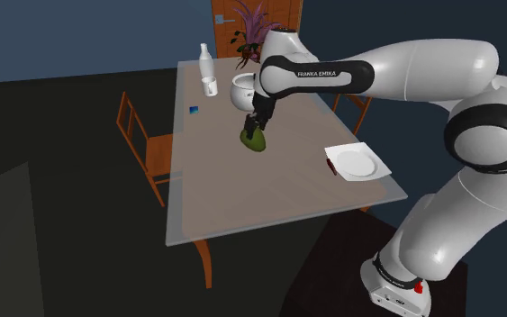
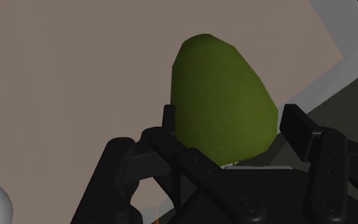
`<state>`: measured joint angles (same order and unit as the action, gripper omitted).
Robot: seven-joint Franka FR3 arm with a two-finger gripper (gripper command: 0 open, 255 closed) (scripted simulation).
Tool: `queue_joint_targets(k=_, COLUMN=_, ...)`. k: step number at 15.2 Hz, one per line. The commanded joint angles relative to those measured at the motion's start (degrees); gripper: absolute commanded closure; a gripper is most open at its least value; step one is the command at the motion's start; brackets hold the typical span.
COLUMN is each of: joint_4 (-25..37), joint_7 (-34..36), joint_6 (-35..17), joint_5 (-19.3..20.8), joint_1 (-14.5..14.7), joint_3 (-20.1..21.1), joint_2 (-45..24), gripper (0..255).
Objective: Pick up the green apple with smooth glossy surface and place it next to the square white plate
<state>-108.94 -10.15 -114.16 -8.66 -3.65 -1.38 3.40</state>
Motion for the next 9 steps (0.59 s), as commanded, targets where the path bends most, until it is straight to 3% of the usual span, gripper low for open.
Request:
queue_joint_targets(k=1, joint_4=-2.08, joint_7=-2.64, joint_6=0.21, joint_5=-0.25, joint_1=-1.15, joint_3=-1.32, joint_2=1.91, gripper=255)
queue_joint_targets(k=9, joint_4=-7.14, joint_7=-13.05, joint_6=1.87, joint_5=-0.22, joint_1=-5.71, joint_3=-7.36, joint_2=7.06, gripper=255)
